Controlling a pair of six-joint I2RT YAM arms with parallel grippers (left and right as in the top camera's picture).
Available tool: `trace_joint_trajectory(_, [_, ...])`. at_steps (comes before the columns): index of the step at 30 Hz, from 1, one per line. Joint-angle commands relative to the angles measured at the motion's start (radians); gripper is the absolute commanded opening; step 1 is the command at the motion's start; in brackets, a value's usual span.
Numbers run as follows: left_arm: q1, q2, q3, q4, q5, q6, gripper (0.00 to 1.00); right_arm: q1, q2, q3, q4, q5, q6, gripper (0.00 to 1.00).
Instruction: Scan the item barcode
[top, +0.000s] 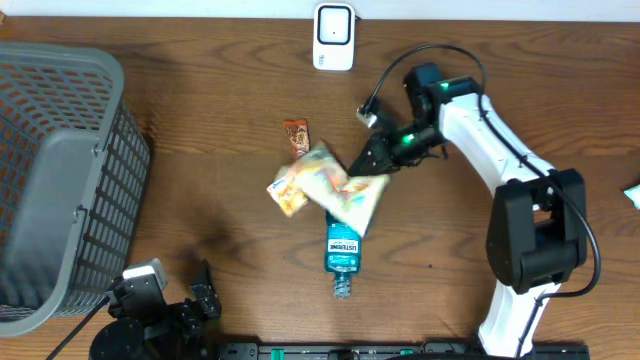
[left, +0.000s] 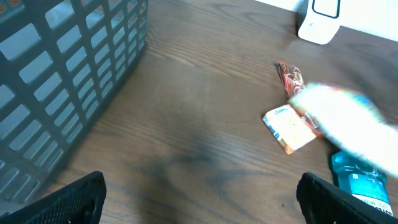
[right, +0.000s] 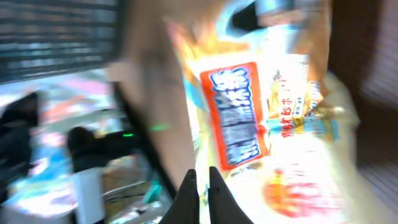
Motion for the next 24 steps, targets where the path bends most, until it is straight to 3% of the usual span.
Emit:
trace_joint_trajectory(1, [0.005, -0.002, -0.002, 0.001, 0.009, -0.006, 0.98, -0.006, 0.011, -0.039, 0.004, -0.290, -0.204, 0.01])
trace_joint_trajectory(5, [0.005, -0.002, -0.002, 0.001, 0.009, -0.006, 0.98, 0.001, 0.035, -0.056, 0.031, -0.177, -0.220, 0.05])
trace_joint_trajectory(11, [0.005, -0.002, -0.002, 0.001, 0.009, -0.006, 0.98, 0.031, 0.023, 0.016, 0.000, 0.018, -0.120, 0.31])
trace_joint_trajectory(14, [0.005, -0.002, -0.002, 0.001, 0.009, -0.006, 0.98, 0.067, -0.017, 0.105, -0.040, 0.108, -0.119, 0.57])
trace_joint_trajectory(17, [0.005, -0.002, -0.002, 0.001, 0.009, -0.006, 0.98, 0.106, -0.064, 0.171, -0.057, 0.200, -0.099, 0.66])
trace_joint_trajectory(20, [0.005, -0.002, -0.002, 0.001, 0.009, -0.006, 0.98, 0.179, -0.126, 0.208, -0.041, 0.431, -0.065, 0.71])
trace_joint_trajectory(24, [0.005, -0.002, -0.002, 0.001, 0.009, -0.006, 0.98, 0.307, -0.161, 0.202, 0.016, 0.905, 0.018, 0.77])
